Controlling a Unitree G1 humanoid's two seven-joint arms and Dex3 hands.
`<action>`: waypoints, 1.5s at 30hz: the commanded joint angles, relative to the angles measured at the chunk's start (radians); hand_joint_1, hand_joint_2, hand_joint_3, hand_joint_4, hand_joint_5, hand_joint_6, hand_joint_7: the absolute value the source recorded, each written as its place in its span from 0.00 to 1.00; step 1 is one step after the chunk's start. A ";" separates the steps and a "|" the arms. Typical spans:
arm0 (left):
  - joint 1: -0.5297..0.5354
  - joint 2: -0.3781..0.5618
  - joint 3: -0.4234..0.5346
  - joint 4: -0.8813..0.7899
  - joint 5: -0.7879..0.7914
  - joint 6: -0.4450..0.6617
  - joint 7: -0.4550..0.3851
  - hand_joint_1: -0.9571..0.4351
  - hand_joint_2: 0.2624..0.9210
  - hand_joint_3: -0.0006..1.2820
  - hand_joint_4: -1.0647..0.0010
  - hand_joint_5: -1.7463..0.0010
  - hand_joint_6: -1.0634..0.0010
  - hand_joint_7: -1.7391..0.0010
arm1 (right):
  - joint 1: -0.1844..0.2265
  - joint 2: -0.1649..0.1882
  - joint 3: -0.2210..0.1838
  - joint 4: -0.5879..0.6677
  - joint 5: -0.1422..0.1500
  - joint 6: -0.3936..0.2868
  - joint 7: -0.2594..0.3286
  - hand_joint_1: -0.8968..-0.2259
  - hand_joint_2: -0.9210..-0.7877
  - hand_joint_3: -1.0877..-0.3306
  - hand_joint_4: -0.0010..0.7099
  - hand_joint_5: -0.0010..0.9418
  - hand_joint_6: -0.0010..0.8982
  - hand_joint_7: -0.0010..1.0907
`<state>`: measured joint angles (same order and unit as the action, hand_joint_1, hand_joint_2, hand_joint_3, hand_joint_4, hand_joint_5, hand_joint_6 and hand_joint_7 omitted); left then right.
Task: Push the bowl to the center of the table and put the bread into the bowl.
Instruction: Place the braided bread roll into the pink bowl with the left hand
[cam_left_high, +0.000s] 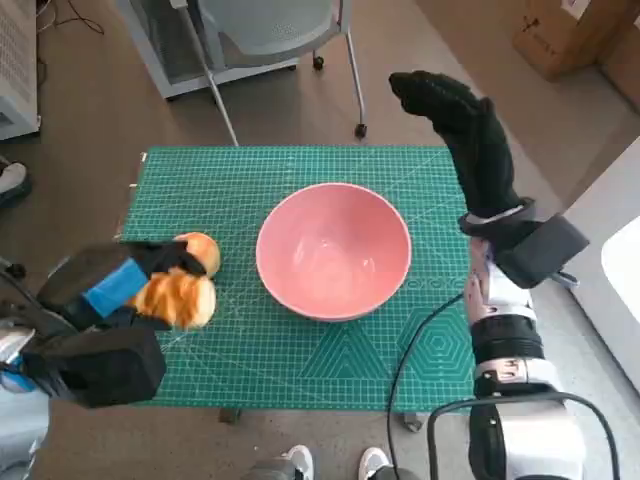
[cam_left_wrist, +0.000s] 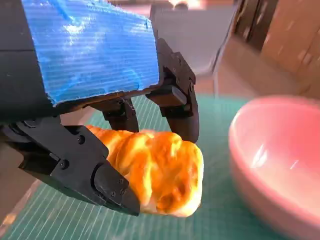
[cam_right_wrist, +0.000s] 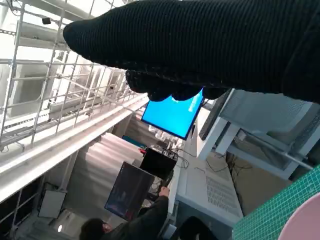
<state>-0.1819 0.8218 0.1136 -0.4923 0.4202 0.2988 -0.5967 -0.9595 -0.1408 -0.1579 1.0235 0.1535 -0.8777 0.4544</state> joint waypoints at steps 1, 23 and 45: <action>-0.111 -0.002 -0.026 -0.025 0.000 0.021 -0.007 0.69 0.97 0.02 0.26 0.36 0.35 0.40 | 0.028 -0.002 -0.002 -0.002 0.001 0.013 -0.006 0.39 0.00 0.62 0.27 0.00 0.40 0.00; -0.634 -0.274 -0.411 0.403 0.083 -0.151 0.036 0.69 0.99 0.02 0.31 0.31 0.35 0.42 | 0.057 -0.026 -0.015 -0.007 0.002 -0.007 -0.007 0.40 0.00 0.62 0.26 0.00 0.39 0.00; -0.731 -0.428 -0.495 0.771 0.086 -0.340 0.067 0.69 0.99 0.05 0.31 0.30 0.40 0.39 | 0.121 -0.036 -0.034 -0.074 0.054 0.011 0.005 0.42 0.00 0.65 0.24 0.00 0.38 0.00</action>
<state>-0.8927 0.3978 -0.3802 0.2561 0.5086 -0.0243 -0.5382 -0.8738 -0.1797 -0.1880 0.9541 0.1910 -0.8877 0.4436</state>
